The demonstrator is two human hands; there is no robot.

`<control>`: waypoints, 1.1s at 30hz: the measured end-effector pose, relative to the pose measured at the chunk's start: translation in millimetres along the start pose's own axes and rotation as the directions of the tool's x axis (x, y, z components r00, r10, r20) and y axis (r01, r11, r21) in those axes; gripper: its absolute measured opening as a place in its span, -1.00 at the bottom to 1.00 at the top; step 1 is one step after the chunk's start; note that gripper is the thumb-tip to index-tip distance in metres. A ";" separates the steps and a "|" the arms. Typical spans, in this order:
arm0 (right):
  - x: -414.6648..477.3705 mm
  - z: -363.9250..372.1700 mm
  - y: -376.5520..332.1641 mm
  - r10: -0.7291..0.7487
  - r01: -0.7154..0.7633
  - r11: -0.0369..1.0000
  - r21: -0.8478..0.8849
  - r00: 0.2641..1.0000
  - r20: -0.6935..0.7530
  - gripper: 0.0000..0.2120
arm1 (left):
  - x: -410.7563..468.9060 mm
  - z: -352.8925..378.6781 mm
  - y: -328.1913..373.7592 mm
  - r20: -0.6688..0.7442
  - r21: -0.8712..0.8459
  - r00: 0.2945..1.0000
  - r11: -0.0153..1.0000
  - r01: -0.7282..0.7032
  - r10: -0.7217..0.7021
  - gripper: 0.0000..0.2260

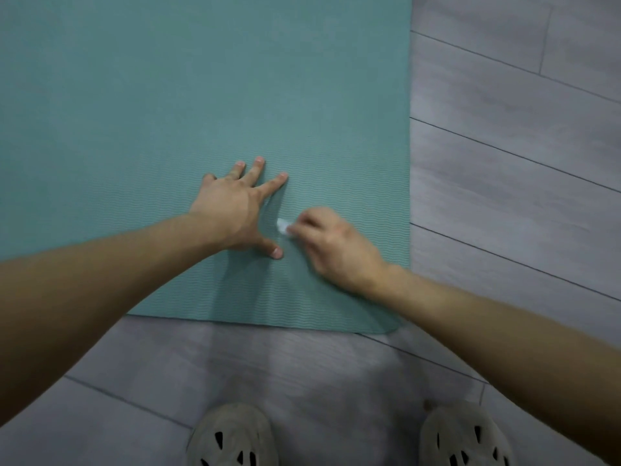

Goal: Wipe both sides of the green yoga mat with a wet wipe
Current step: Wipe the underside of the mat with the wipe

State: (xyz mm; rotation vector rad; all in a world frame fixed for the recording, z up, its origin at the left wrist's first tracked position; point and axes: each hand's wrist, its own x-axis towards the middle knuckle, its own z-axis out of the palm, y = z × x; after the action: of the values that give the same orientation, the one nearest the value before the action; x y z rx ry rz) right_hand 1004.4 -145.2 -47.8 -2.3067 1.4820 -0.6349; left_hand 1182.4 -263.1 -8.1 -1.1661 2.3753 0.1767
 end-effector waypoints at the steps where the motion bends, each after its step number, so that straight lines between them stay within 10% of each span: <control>1: -4.1 -1.6 -6.2 -0.113 0.115 0.993 -0.014 0.990 0.089 -0.74 | 0.2 0.4 -0.2 -0.007 0.001 1.000 1.000 -0.002 0.002 0.28; 3: 9.1 -17.9 24.8 -0.150 0.164 0.980 -0.116 0.981 0.119 -0.74 | -0.3 0.9 -0.6 -0.013 -0.003 1.000 1.000 -0.009 0.009 0.28; 5: 31.0 -45.1 81.5 0.148 -0.156 0.965 -0.212 0.988 -0.050 -0.69 | -0.9 1.6 -3.6 -0.014 -0.016 1.000 1.000 -0.026 0.026 0.27; 8: 47.4 -60.7 117.3 0.537 -0.611 0.788 -0.070 0.739 -0.406 -0.65 | -6.9 8.2 -13.0 -0.080 -0.116 0.995 0.990 -0.074 0.065 0.18; 12: 22.0 8.9 -1.6 0.177 -0.178 0.984 0.003 0.974 -0.144 -0.75 | -21.9 41.0 -34.0 -0.380 -0.351 0.923 0.932 -0.087 -0.057 -0.26; 15: 2.6 13.4 -25.6 -0.162 0.159 0.987 0.033 0.982 0.101 -0.71 | -35.4 71.6 -44.9 -0.520 -0.319 0.842 0.947 -0.034 -0.145 -0.50; 18: 33.1 -18.4 49.0 0.049 -0.070 0.985 -0.159 0.989 -0.138 -0.60 | -50.5 91.3 -56.2 -0.569 -0.270 0.804 0.963 0.019 -0.175 -0.57; 22: 61.5 -27.5 86.0 0.523 -0.605 0.796 -0.013 0.699 -0.487 -0.69 | -59.1 104.8 -71.7 -0.600 -0.292 0.742 0.946 0.143 -0.298 -0.60; 26: 55.1 40.2 -39.4 0.133 -0.133 0.991 0.012 0.983 -0.123 -0.76 | -57.8 111.3 -95.3 -0.636 -0.361 0.635 0.897 0.257 -0.438 -0.65; 29: 49.2 37.9 -50.3 -0.263 0.267 0.964 -0.009 0.955 0.139 -0.77 | -54.5 119.5 -111.7 -0.609 -0.419 0.583 0.843 0.338 -0.537 -0.68; 33: 94.0 -11.2 56.1 0.079 -0.114 0.968 -0.224 0.984 -0.160 -0.76 | -49.4 133.7 -112.1 -0.545 -0.486 0.569 0.785 0.384 -0.616 -0.67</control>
State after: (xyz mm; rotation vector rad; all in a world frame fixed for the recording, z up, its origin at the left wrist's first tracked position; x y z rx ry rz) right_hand 989.3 -254.2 -48.1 -2.3822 1.8148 -0.6509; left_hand 1343.6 -255.7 -90.9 -2.3873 2.4927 -0.1075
